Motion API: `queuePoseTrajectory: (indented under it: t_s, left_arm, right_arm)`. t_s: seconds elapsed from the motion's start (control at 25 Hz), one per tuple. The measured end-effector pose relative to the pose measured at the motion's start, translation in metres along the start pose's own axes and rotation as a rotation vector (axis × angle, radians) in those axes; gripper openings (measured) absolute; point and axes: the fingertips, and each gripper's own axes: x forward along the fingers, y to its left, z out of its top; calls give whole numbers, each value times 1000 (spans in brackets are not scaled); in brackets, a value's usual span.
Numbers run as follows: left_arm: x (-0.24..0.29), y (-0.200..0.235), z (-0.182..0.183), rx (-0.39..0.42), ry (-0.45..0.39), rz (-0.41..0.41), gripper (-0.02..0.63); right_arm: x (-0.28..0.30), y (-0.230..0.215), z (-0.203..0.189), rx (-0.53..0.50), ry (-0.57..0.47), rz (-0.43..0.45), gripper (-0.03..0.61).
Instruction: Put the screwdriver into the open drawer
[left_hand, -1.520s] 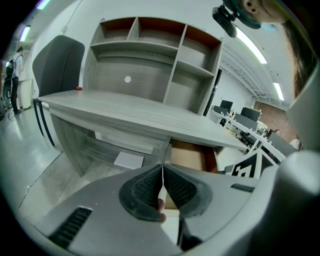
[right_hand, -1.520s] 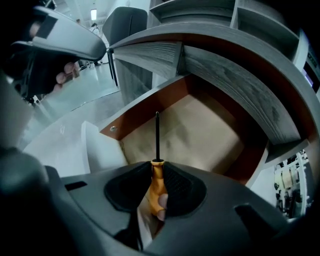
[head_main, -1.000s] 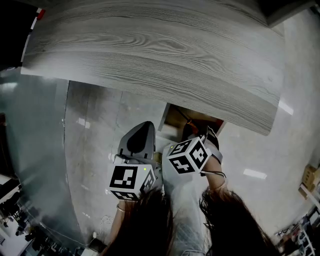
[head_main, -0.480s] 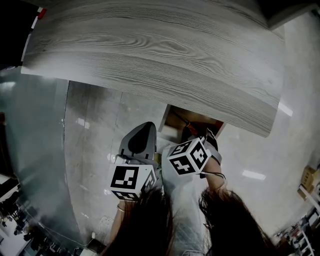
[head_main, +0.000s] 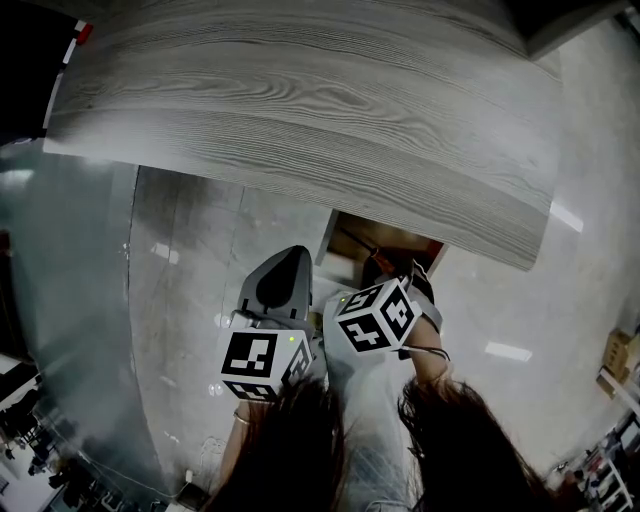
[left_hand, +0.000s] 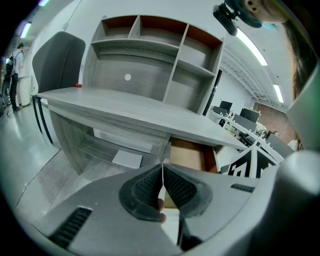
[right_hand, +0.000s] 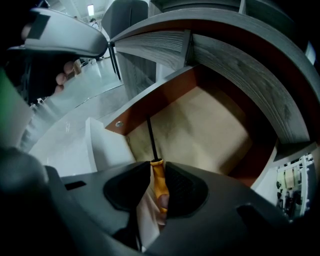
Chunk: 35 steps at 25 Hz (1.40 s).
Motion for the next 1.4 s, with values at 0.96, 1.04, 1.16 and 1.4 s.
queuePoseTrajectory:
  t_s: [0.96,1.04,1.16,1.4]
  left_arm:
    - [0,-3,-4,17,12,-28,23]
    - [-2,-3,-4,20,12,-31,23]
    - [-5,-4,-6,28,13,-35,23]
    - [-4,-2,-11,41,20,-46,23]
  right_arm:
    - [-4,-2,-4,34,8,14,106]
    - [-6,-1,-4,44,4,13,106]
    - [-11,0,-6,63,-5,7,106]
    - [-17,-8,-1,110,-53,-37,104]
